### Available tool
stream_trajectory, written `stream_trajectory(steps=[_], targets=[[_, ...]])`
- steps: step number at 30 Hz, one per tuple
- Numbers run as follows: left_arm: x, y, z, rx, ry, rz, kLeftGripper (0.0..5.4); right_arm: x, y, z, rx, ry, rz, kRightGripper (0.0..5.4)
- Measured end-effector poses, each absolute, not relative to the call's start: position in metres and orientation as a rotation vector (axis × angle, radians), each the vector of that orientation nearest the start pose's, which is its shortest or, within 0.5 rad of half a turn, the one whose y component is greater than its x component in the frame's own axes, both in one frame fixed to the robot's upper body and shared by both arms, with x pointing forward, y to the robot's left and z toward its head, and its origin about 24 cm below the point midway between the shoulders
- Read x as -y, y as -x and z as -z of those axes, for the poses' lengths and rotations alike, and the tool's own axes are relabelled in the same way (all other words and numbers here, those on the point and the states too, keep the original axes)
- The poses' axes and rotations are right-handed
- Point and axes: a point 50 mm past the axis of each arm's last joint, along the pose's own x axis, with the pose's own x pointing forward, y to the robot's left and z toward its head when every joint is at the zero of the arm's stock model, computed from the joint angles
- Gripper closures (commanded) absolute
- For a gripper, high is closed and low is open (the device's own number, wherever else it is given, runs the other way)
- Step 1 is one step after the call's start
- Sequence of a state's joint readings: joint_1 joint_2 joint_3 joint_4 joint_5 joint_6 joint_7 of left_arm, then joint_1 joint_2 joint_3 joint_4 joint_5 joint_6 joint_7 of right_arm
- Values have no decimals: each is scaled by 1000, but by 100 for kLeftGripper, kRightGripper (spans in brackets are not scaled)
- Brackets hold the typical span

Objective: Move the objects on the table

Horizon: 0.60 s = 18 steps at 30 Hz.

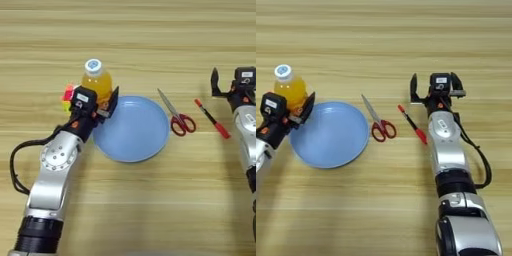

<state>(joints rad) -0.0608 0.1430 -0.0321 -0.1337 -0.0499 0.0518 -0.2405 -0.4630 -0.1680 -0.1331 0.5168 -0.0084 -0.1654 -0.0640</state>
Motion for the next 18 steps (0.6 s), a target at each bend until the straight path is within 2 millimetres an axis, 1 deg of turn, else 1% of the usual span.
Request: stream_trajectory(steps=[6, 12, 18], targets=[[-166, -263, -74, 62, -118, 235, 200, 190, -338, -77, 120, 125, 129, 0], [-178, -263, -62, 8, -120, 187, 200, 189, -338, -78, 123, 125, 129, 0], [-187, -264, -56, -16, -120, 148, 200, 189, -338, -78, 122, 126, 128, 0]])
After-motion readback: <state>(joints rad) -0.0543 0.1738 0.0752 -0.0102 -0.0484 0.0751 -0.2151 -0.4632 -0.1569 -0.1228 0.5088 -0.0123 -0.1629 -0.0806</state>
